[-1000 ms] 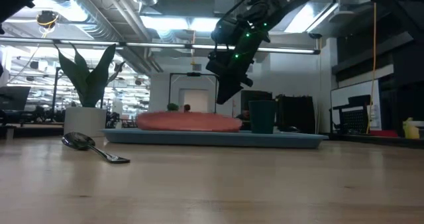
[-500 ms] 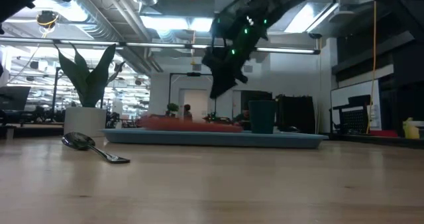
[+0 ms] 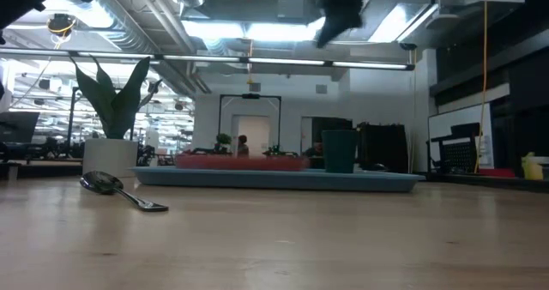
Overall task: Pick and place plate/cup/fork/spoon on tray
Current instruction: Adjust the utensils on the table
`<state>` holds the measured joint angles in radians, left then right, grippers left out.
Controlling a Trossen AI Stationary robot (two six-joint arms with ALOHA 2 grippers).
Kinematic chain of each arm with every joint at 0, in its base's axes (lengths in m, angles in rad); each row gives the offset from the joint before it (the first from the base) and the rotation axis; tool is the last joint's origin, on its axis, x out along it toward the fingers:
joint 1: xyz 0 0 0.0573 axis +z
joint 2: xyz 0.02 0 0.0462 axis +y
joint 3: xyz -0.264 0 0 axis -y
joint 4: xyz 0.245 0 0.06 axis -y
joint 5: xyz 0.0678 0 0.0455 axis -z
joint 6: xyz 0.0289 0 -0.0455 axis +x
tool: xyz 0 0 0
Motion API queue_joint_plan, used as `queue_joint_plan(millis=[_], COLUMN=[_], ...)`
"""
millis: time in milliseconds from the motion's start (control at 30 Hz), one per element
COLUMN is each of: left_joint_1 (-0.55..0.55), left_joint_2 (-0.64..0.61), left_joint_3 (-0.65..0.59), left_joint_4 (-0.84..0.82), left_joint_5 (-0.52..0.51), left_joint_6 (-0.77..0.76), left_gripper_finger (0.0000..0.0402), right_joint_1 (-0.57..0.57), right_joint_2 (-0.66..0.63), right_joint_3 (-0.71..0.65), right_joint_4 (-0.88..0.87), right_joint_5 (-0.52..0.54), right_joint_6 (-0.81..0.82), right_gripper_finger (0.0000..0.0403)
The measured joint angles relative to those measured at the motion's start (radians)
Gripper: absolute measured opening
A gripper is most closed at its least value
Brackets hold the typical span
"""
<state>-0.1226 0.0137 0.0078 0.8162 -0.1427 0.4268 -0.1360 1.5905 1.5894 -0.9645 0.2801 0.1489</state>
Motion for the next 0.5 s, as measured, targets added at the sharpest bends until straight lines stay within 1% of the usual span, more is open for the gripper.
queue_joint_plan(millis=[133,267,333,400,433,500], left_joint_1=[0.0,0.0,0.0,0.0,0.0,0.0], left_joint_2=[0.0,0.0,0.0,0.0,0.0,0.0], left_joint_3=[0.0,0.0,0.0,0.0,0.0,0.0], left_joint_4=[0.0,0.0,0.0,0.0,0.0,-0.001], left_joint_5=[0.002,0.005,0.005,0.005,0.005,0.005], left_joint_6=[-0.001,-0.001,-0.001,-0.001,-0.001,-0.001], left_gripper_finger=[0.0108,0.0108,0.0108,0.0108,0.0108,0.0108], right_joint_1=[0.1,0.206,0.257,0.303,0.324,0.352], right_joint_2=[-0.121,-0.249,-0.316,-0.377,-0.402,-0.448], right_joint_3=[-0.171,-0.399,-0.524,-0.654,-0.72,-0.845], right_joint_4=[-0.04,0.019,0.092,0.187,0.253,0.439], right_joint_5=[0.107,0.141,0.183,0.211,0.217,0.216], right_joint_6=[0.146,0.315,0.37,0.378,0.371,0.344], right_gripper_finger=[0.006,0.006,0.006,0.006,0.006,0.006])
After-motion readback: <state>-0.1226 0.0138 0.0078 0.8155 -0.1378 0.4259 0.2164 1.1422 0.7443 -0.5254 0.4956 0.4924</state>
